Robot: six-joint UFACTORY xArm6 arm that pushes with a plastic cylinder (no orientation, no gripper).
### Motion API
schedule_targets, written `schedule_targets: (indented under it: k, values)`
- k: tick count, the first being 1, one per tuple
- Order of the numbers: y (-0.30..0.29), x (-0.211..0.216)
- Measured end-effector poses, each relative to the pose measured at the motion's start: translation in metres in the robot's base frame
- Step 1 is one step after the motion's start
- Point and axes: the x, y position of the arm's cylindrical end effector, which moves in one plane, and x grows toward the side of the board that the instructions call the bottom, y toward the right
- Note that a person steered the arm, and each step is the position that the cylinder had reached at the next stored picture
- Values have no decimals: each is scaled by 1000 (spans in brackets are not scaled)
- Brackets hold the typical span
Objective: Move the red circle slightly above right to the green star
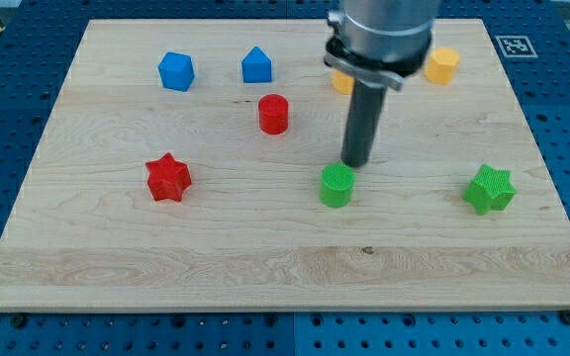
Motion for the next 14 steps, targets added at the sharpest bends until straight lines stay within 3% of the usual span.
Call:
schedule_targets:
  k: [2, 3, 4, 6, 8, 10, 13, 14]
  values:
    - [-105, -12]
    - [-124, -35]
    - [-85, -56]
    - [48, -50]
    - [-16, -39]
    - [-28, -94]
    - [91, -76]
    - [96, -75]
